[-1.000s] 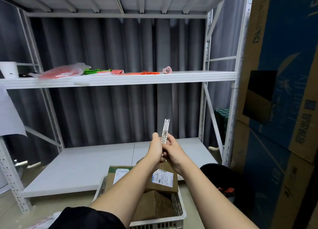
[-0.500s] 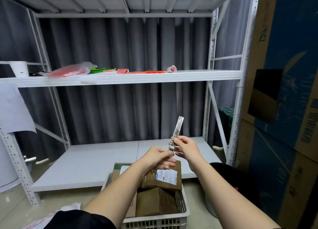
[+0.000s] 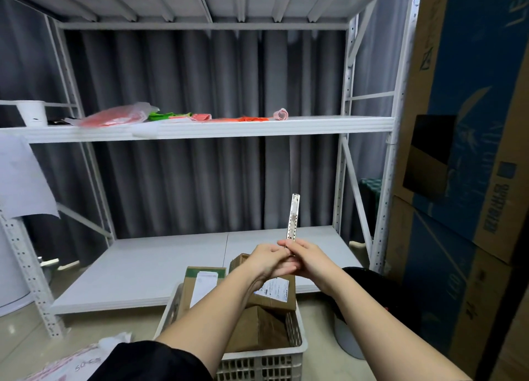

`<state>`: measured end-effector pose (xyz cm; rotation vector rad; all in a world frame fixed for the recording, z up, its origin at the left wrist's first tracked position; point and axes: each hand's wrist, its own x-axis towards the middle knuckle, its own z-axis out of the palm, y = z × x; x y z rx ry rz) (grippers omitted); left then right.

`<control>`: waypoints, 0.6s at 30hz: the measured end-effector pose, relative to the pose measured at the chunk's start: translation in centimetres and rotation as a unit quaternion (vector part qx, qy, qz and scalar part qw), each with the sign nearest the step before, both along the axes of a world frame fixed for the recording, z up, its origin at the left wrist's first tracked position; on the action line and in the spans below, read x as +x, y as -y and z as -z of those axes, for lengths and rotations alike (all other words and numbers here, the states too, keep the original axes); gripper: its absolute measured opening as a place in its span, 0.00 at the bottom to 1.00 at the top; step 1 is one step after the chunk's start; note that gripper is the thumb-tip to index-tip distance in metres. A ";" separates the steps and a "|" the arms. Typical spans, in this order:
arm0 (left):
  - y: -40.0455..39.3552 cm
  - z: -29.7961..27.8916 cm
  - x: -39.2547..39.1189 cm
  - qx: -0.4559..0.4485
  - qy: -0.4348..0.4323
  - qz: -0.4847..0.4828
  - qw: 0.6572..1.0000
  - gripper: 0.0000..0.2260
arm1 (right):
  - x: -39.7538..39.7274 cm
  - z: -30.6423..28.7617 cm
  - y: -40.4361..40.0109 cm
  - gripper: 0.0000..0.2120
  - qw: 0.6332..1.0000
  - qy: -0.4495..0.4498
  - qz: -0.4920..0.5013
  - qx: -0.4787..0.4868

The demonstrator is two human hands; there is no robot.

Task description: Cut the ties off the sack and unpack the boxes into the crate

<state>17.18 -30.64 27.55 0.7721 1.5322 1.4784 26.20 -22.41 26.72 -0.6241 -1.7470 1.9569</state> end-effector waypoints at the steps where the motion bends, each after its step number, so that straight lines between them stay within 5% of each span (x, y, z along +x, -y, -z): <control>1: -0.4 0.0 0.2 -0.008 -0.015 0.005 1.000 0.08 | 0.1 0.2 -0.4 0.07 1.000 0.007 0.005 0.004; 6: -3.0 1.1 0.7 -0.052 -0.110 0.015 0.993 0.02 | 0.4 1.9 -3.2 0.08 0.997 0.028 0.078 -0.007; 12: -7.9 5.2 -0.8 -0.116 -0.222 0.045 0.967 0.15 | -0.5 6.5 -8.7 0.07 0.984 0.107 0.140 -0.032; 18: -14.2 11.0 -4.2 -0.164 -0.233 0.089 0.954 0.21 | -3.5 13.3 -15.9 0.08 0.966 0.160 0.155 -0.134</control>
